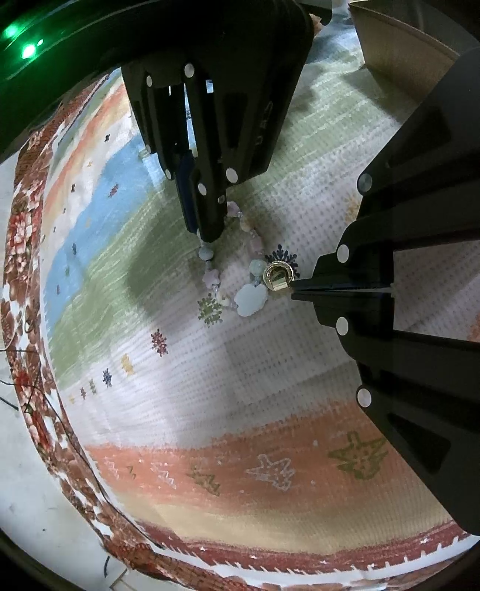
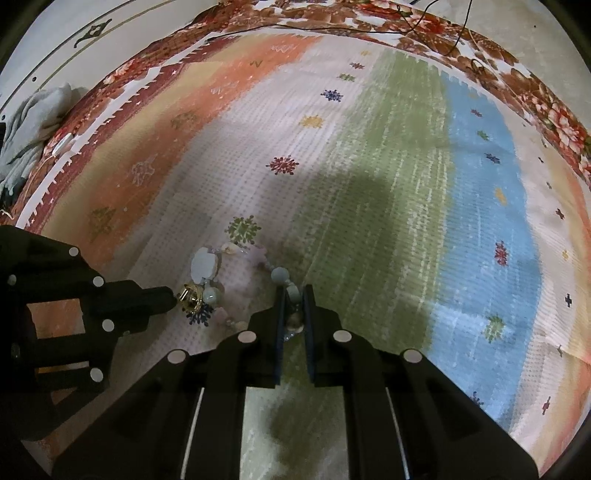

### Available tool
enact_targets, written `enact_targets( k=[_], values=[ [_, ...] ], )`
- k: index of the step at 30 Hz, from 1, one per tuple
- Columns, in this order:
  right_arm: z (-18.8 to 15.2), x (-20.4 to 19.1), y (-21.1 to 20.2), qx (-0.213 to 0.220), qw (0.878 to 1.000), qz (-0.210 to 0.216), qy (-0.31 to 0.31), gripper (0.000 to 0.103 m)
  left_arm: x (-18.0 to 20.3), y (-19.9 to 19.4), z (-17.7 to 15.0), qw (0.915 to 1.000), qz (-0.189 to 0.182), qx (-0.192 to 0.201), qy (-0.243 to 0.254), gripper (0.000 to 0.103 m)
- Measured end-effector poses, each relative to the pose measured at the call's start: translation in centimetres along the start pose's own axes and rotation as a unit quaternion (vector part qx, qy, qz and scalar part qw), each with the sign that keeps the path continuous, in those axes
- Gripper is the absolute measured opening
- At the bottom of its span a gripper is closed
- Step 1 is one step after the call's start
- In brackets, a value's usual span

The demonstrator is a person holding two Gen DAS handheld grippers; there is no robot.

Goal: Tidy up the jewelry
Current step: 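Close left tool on gold coin pendant while right tool grasps charm bracelet, then lift gold pendant with left tool while right tool lifts charm bracelet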

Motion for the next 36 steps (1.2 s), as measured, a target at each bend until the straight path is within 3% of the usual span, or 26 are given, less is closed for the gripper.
enact_targets(
  k=[7,8,9,11,23,29,36],
  values=[
    [-0.1,0.1,-0.7,0.005,1.000,-0.002,0.003,0.010,0.0,-0.4,0.3,0.9999,-0.004,-0.003,-0.013,0.005],
    [-0.1,0.1,-0.7,0.006,1.000,-0.002,0.003,0.010,0.1,-0.2,0.3,0.9998,-0.013,-0.007,-0.016,0.016],
    [-0.1,0.1,-0.7,0.006,1.000,-0.002,0.003,0.010,0.2,0.0,0.2,0.9997,-0.015,-0.011,-0.015,0.034],
    [-0.1,0.0,-0.7,0.005,1.000,-0.001,0.002,0.010,0.6,0.2,0.2,0.9998,-0.016,-0.007,-0.008,0.044],
    [-0.2,0.3,-0.2,-0.002,1.000,0.000,0.006,0.010,0.6,1.4,1.0,0.9995,-0.013,0.027,-0.004,0.043],
    [0.0,0.5,-0.4,0.003,1.000,0.000,0.008,0.010,0.7,1.4,1.0,0.9996,-0.012,0.025,-0.003,0.018],
    [0.3,0.6,-1.4,0.013,1.000,-0.002,0.012,0.010,0.8,0.9,1.0,0.9996,-0.008,0.029,0.000,0.017]
  ],
)
Point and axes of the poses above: each gripper's, at about its wrist camera, not at the fingertips, and y roughly the way its jaws point, x to its right, z to its top, the point moved 4 cm from there along y, roughly the way its jaws point, and after that the axes turned 4 degrees about y, right-handed, at the moved point
